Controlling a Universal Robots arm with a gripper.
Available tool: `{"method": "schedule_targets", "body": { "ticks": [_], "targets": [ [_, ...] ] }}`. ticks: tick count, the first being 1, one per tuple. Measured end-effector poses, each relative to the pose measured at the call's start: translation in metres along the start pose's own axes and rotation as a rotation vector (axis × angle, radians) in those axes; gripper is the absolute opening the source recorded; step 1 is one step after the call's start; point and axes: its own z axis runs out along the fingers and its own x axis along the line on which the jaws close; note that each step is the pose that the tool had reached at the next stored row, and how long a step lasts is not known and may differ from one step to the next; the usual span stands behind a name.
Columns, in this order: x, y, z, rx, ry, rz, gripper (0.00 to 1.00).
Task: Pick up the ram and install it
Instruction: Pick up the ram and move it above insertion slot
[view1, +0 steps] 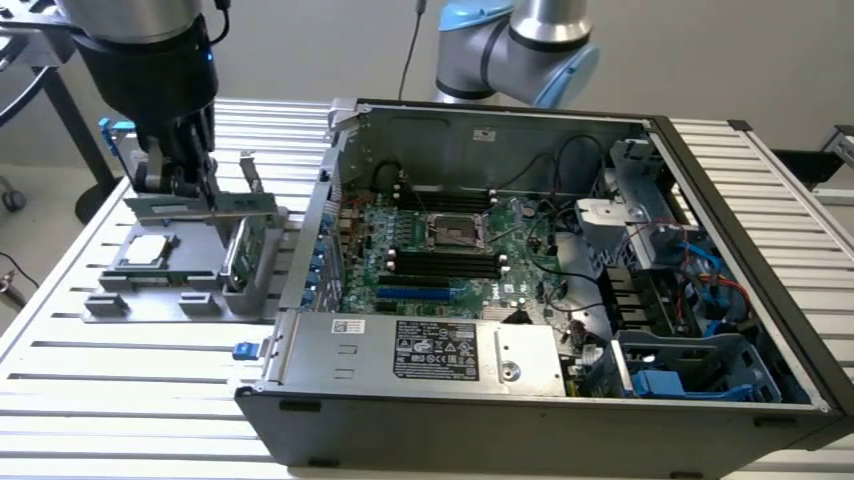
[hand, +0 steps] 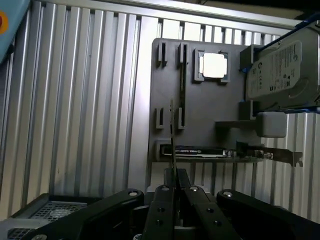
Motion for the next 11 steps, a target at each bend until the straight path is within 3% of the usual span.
{"method": "schedule_targets", "body": {
  "ticks": [6, 11],
  "targets": [
    [-0.001, -0.023, -0.0275, -0.0038, -0.0066, -0.006, 0.14],
    [0.0, -0.0454, -0.0313, -0.0042, -0.0099, -0.008, 0.14]
  ]
}}
